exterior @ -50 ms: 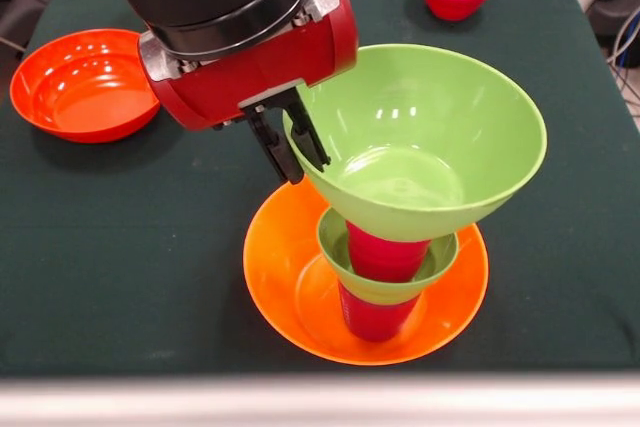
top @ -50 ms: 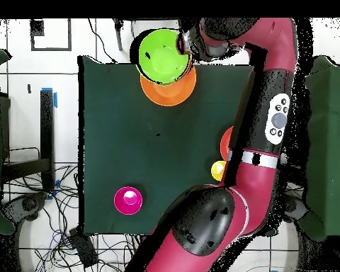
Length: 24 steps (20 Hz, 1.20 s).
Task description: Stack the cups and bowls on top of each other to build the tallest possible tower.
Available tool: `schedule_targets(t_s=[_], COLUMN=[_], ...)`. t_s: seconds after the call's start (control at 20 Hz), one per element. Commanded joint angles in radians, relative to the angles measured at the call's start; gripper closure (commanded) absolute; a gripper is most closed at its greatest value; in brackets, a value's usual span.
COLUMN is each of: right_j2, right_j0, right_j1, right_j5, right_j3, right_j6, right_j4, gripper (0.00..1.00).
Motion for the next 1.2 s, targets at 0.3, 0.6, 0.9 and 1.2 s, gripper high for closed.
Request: schedule_targets(t_s=[0.3, 0.6, 0.9, 1.2], right_j2=[0.037, 0.029, 0.025, 0.012], right_j0=[-0.011, -0.016, -0.02, -0.028], right_j1=[-0.019, -0.021, -0.018, -0.02], right_j5=[0.113, 0.111, 0.101, 0.091], right_j3=[0.019, 0.03, 0.037, 0.054], right_j6=[-0.347, -0.355, -0.362, -0.364], right_j4=[-0.075, -0.07, -0.066, -0.058], gripper=[1.0, 1.0, 1.0, 1.0])
